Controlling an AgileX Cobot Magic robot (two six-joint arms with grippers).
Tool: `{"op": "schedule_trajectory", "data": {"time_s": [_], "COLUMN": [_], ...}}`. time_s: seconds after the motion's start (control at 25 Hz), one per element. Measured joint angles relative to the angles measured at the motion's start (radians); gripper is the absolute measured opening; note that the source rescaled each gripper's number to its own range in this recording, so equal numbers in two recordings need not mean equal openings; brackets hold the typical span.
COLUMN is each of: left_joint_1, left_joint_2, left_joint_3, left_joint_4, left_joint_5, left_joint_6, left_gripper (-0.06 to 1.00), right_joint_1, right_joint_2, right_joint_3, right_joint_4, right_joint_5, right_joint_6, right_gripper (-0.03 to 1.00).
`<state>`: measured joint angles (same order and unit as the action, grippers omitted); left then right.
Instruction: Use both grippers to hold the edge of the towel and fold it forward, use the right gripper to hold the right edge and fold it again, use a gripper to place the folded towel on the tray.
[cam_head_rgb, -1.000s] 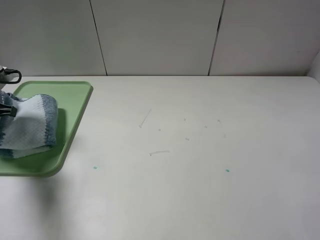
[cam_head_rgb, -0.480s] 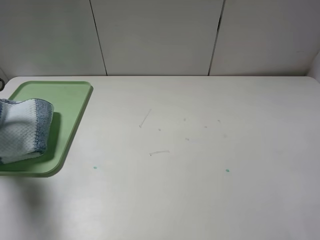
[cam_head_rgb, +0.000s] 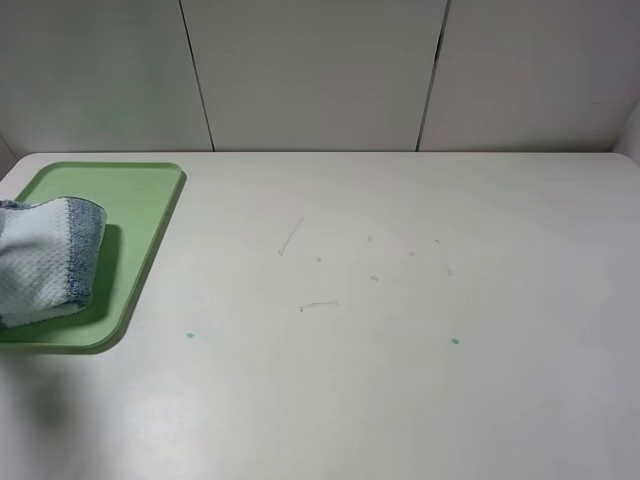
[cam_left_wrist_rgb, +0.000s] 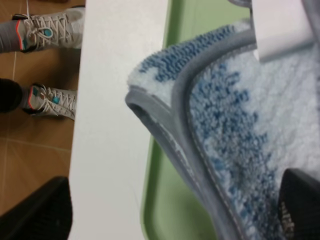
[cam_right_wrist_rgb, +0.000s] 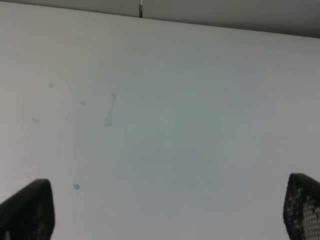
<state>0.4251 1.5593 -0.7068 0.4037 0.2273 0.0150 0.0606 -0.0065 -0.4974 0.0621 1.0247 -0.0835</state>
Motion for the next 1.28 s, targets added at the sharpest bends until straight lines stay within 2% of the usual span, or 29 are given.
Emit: {"op": "schedule_trajectory", "data": {"time_s": [0.28, 0.52, 0.8, 1.08, 1.28], "left_joint_1": [0.000, 0.000, 0.000, 0.000, -0.012], "left_joint_2": [-0.101, -0.230, -0.389, -0.543, -0.655], "left_joint_3": [0.000, 0.000, 0.000, 0.000, 0.001], "left_joint_4": [-0.002, -0.007, -0.104, -0.260, -0.363], "left_joint_5": [0.007, 0.067, 0.163, 0.250, 0.314], "left_joint_6": [0.000, 0.000, 0.016, 0.024, 0.077], "left_gripper": [0.86, 0.86, 0.86, 0.86, 0.86], "right_joint_1": [0.000, 0.000, 0.000, 0.000, 0.000], "right_joint_2": [0.000, 0.000, 0.000, 0.000, 0.000], "right_joint_3": [0.000, 0.000, 0.000, 0.000, 0.000], "right_joint_4": [0.000, 0.000, 0.000, 0.000, 0.000], "right_joint_5": [0.000, 0.000, 0.000, 0.000, 0.000], "right_joint_6": [0.000, 0.000, 0.000, 0.000, 0.000], "right_gripper": [1.00, 1.00, 1.00, 1.00, 1.00]}}
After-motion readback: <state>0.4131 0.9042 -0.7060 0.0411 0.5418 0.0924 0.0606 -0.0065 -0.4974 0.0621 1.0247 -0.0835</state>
